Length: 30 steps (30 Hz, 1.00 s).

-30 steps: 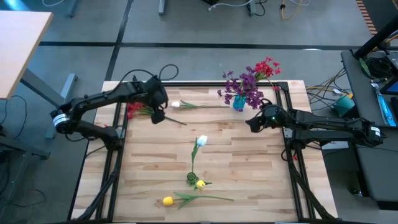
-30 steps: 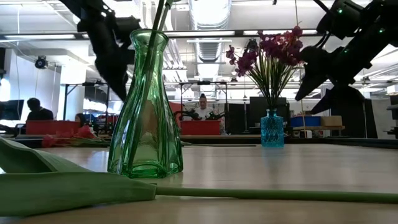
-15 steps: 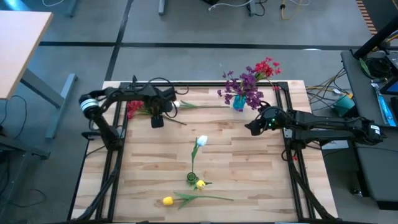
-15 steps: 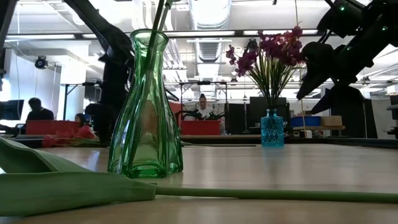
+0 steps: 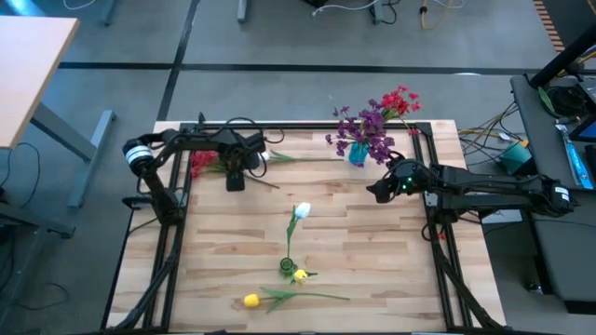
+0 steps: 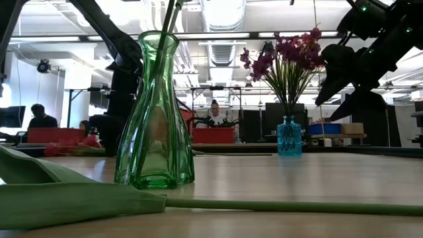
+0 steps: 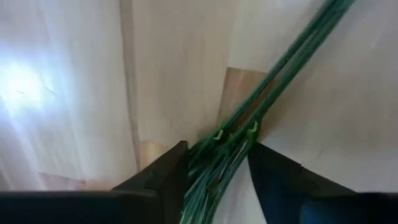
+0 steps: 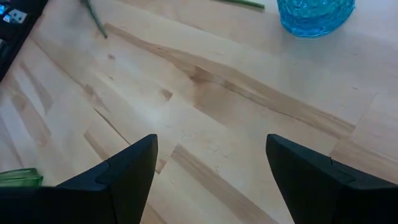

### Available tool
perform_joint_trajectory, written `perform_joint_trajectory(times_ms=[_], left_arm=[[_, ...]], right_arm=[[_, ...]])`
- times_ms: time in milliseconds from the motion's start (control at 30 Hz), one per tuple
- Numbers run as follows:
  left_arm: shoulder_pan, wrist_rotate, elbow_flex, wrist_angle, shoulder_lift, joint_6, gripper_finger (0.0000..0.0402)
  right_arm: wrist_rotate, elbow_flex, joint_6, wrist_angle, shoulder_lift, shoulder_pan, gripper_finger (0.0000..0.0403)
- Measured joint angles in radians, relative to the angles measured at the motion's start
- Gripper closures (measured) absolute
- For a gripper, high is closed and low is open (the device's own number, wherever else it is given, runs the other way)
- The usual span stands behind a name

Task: Sort flowers into vase by color
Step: Put the red flowers into the blue vase

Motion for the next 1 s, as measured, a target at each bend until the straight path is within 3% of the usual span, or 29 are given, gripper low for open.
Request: perform_joint_trajectory(times_ms=[200, 267, 667, 833, 1000], left_arm=[[-0.002, 0.006, 0.001, -0.019, 0.022, 0.000, 0.0370], [-0.001, 0.000, 0.007, -0.039, 0.021, -0.001, 0.0389], [-0.002, -0.030, 0.246, -0.395, -0.087, -0.114, 0.0395], [-0.002, 0.040, 0.401, -0.467, -0.140, -0.151, 0.0395], [-0.002, 0.186, 0.544, -0.468, -0.192, -0.152, 0.0395]], right_arm=[[0.000, 0.000, -0.002, 0.000, 0.000, 0.000, 0.0113], [-0.001, 0.000, -0.002, 0.000, 0.000, 0.003, 0.0113], [-0.059, 0.084, -0.004, -0.072, 0.000, 0.122, 0.0113], [-0.061, 0.183, -0.019, -0.150, 0.000, 0.220, 0.0113], [-0.061, 0.259, -0.036, -0.177, 0.000, 0.310, 0.0113]])
